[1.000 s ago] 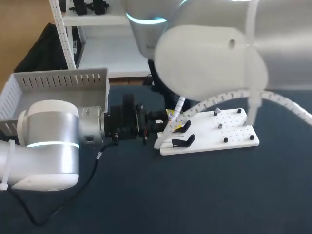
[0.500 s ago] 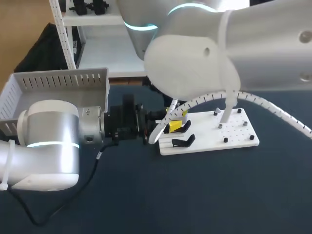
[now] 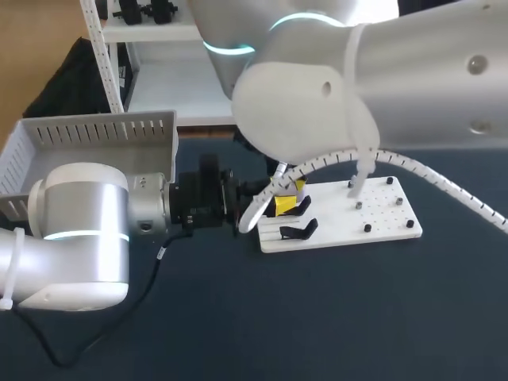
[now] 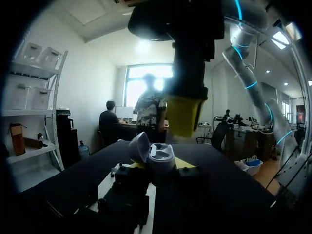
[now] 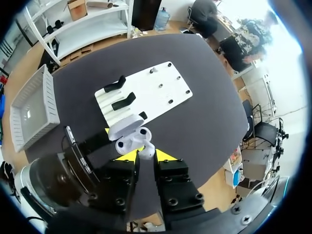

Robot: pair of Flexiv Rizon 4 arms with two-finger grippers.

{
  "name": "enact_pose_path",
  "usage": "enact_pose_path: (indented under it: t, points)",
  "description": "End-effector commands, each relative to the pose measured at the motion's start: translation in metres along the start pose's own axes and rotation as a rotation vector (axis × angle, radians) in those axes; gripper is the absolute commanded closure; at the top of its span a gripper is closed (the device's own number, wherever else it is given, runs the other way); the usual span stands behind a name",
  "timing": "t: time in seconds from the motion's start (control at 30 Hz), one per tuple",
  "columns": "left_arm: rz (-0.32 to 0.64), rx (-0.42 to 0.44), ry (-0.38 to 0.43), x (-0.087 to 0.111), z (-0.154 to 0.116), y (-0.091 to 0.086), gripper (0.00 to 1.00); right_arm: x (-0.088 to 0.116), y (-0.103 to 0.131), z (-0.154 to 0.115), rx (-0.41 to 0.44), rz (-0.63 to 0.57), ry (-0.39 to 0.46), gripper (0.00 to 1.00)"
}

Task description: Pick up each earbud case from the left stands, insert the matching earbuds, close the lid, and place the case in the box.

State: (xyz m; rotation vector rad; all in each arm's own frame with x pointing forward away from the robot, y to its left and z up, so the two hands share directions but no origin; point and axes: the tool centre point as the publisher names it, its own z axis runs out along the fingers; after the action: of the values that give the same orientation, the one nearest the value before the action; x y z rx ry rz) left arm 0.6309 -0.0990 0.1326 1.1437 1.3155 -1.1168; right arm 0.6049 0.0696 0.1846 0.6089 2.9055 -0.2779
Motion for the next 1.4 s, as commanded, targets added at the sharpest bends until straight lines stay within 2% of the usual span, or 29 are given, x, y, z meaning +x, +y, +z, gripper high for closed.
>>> enact_pose_path:
  t: [0.03,0.43,1.4]
  points:
    - [0.002,-0.005,-0.003,0.001,0.000,-0.001,1.00,-0.004,0.002,0.002,0.004,0.003,0.003,1.00]
    - [0.002,-0.005,-0.003,0.001,0.000,-0.001,1.00,-0.013,0.004,0.004,0.025,-0.005,-0.008,1.00]
    - [0.002,-0.005,-0.003,0.001,0.000,-0.001,1.00,-0.011,0.004,0.017,0.024,0.014,0.031,1.00]
